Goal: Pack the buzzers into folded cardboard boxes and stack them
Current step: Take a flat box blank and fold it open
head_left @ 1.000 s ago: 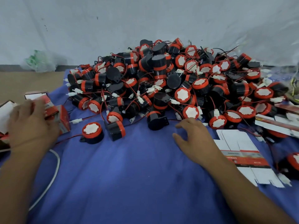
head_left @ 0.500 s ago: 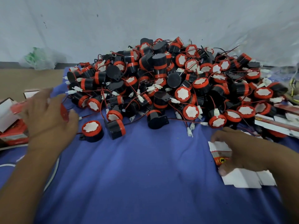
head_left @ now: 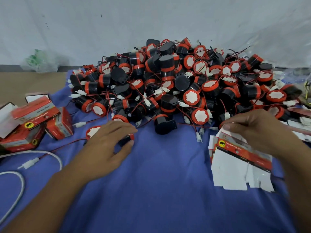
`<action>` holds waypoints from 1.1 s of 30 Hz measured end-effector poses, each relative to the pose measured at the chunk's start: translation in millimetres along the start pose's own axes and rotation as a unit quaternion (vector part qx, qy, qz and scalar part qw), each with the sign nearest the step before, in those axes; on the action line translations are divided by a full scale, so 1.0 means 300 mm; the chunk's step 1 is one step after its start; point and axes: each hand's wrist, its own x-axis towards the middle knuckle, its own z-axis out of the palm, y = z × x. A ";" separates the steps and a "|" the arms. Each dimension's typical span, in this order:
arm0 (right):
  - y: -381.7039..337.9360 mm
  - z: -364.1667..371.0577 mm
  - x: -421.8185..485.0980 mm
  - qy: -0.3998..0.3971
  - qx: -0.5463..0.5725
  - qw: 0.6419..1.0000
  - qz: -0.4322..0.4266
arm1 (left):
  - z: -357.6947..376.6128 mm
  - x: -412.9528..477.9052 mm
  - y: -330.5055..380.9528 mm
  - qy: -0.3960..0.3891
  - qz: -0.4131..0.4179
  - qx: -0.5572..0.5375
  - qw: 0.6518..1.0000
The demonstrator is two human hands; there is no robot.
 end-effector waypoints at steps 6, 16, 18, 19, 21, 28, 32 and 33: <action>-0.086 0.016 0.013 0.105 -0.114 0.986 -0.058 | 0.002 -0.003 0.015 0.008 0.003 -0.019 1.000; -0.372 0.206 -0.063 0.257 0.178 0.930 -0.196 | 0.038 -0.002 0.143 -0.058 -0.042 -0.319 0.945; -0.381 0.271 -0.054 0.224 0.212 0.936 -0.168 | 0.055 -0.004 0.136 -0.041 -0.126 -0.275 0.952; -0.383 0.298 -0.052 0.223 0.210 0.938 -0.160 | 0.063 -0.002 0.131 -0.028 -0.144 -0.266 0.953; -0.386 0.340 -0.051 0.232 0.143 0.944 -0.186 | 0.069 0.010 0.122 0.025 -0.129 -0.344 0.930; -0.379 0.380 -0.050 -0.013 0.127 0.974 -0.187 | 0.046 0.007 0.118 -0.032 -0.062 -0.454 0.888; -0.351 0.365 -0.032 -0.054 0.148 0.966 -0.203 | 0.033 0.001 0.107 -0.086 -0.039 -0.451 0.887; -0.348 0.361 -0.031 -0.062 0.149 0.965 -0.207 | 0.033 0.002 0.103 -0.092 -0.044 -0.446 0.889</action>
